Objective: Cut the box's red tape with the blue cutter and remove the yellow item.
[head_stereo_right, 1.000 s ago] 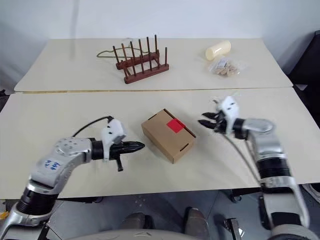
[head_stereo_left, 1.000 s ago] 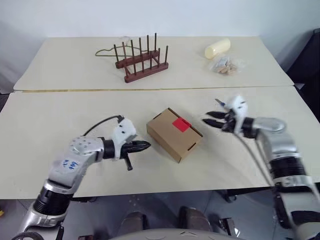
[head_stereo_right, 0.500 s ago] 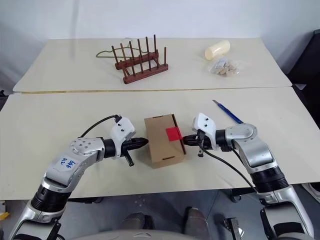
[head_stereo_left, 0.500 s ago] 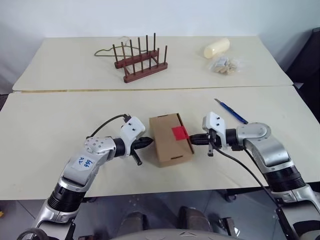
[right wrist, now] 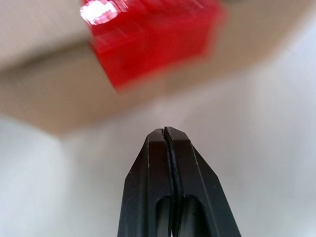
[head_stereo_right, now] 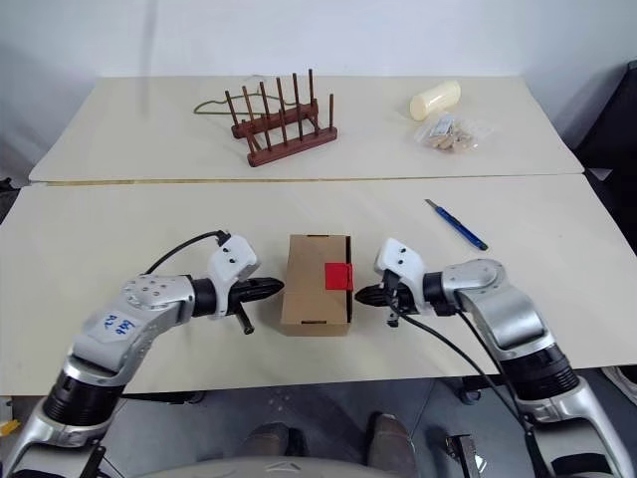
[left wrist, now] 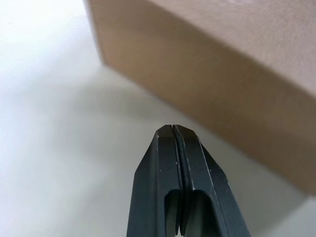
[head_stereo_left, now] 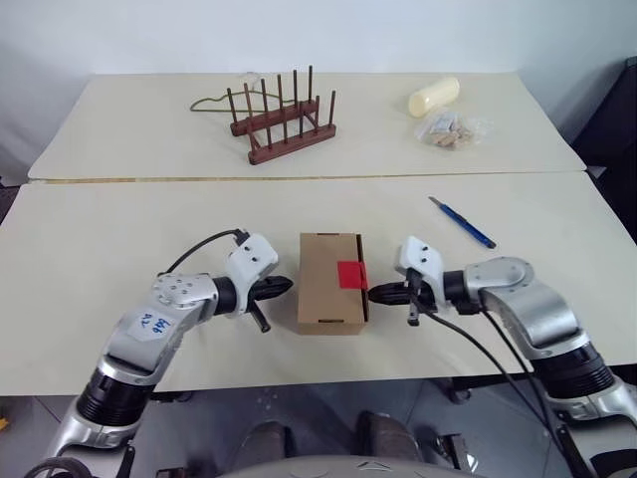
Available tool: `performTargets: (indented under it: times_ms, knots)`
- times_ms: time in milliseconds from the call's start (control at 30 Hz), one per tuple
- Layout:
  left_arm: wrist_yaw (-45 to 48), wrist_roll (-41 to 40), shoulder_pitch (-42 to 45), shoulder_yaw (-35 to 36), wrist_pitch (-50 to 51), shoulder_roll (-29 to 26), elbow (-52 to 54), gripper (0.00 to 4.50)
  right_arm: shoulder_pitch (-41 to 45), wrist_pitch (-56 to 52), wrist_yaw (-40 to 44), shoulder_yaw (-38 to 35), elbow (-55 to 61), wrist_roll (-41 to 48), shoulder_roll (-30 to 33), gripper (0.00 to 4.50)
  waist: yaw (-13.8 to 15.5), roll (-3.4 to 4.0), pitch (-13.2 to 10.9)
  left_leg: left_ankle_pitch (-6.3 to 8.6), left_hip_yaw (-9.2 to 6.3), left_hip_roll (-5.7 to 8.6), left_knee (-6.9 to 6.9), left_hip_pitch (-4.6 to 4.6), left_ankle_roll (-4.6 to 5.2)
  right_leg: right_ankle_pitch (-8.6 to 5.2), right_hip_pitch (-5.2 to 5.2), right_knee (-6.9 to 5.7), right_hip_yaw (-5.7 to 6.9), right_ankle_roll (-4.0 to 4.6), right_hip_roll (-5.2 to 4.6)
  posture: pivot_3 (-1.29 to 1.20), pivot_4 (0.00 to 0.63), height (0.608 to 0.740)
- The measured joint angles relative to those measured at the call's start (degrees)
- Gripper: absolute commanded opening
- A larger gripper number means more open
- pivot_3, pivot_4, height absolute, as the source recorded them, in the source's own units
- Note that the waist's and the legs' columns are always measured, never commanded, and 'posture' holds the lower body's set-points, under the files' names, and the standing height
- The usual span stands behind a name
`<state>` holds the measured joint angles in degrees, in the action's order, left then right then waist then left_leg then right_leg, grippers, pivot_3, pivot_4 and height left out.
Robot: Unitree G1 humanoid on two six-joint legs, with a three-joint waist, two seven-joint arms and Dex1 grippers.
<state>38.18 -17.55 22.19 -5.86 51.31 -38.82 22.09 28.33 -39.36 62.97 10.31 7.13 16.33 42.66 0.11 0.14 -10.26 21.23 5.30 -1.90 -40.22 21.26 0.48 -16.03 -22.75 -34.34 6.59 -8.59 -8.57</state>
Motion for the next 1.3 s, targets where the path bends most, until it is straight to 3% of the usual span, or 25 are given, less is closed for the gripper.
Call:
performTargets:
  times_ms: [100, 233, 333, 467, 700, 867, 1300]
  knots:
    - [4.99, -3.78, 1.14, 3.61, -0.18, -2.97, 0.54, 0.0, 0.6, -9.28, 0.31, -4.81, 0.55, 4.82, 3.47, 0.9, 0.07, 0.0, 0.0, 0.0, -0.01, 0.0, 0.01, 0.01, 0.0, 0.0, -0.01, 0.01, 0.01, 0.01, 0.0, 0.0, 0.15, 0.74]
    - [12.75, -11.86, 6.95, 6.4, -0.16, -4.13, 2.08, 0.0, 4.16, -25.76, 1.04, -10.23, 4.17, 14.85, 5.86, 2.25, 0.1, -0.01, -0.01, 0.0, -0.02, -0.02, 0.0, 0.02, 0.01, 0.0, -0.01, 0.0, 0.0, 0.01, 0.0, 0.0, 0.15, 0.74]
    - [14.28, -13.39, 12.25, 5.67, -2.24, -1.63, 1.66, 0.0, 9.28, -39.26, -1.92, -14.21, 4.76, 20.69, 3.92, 3.17, 0.1, -0.01, 0.0, 0.0, -0.01, -0.01, -0.03, -0.02, 0.01, 0.0, 0.02, -0.05, -0.02, 0.01, 0.0, 0.0, 0.15, 0.74]
    - [14.08, -7.89, 13.81, -3.82, -6.34, 1.02, -4.05, 0.0, 13.71, -50.7, -10.67, -17.36, 3.16, 22.06, -4.37, 4.46, -0.02, -0.01, 0.01, 0.0, 0.04, 0.02, 0.03, -0.02, 0.0, -0.01, -0.04, -0.11, -0.03, 0.02, 0.01, 0.0, 0.15, 0.74]
    - [12.85, -1.6, 15.73, -10.3, -10.4, 4.06, -8.98, 0.0, 14.21, -52.84, -22.24, -17.52, 1.84, 24.49, -12.74, 4.46, -0.18, -0.01, 0.01, 0.0, 0.05, 0.04, 0.13, 0.08, 0.0, -0.01, -0.19, -0.11, -0.01, 0.02, 0.01, 0.0, 0.15, 0.74]
    - [12.93, -0.93, 15.0, -10.92, -10.73, 4.1, -8.08, 0.0, 13.26, -52.84, -26.79, -17.64, 2.43, 25.83, -14.52, 4.46, -0.14, -0.01, 0.01, 0.0, 0.05, 0.04, 0.12, 0.1, 0.0, -0.01, -0.22, -0.12, -0.01, 0.02, 0.01, 0.0, 0.15, 0.74]
    - [12.79, -0.29, 12.77, -10.86, -11.3, 3.55, -5.78, 0.0, 9.91, -50.86, -27.25, -16.93, 2.02, 26.01, -10.63, 4.46, -0.03, -0.03, 0.03, 0.0, 0.07, 0.04, 0.09, 0.04, 0.0, -0.01, -0.18, -0.14, -0.07, 0.02, 0.01, 0.0, 0.15, 0.74]
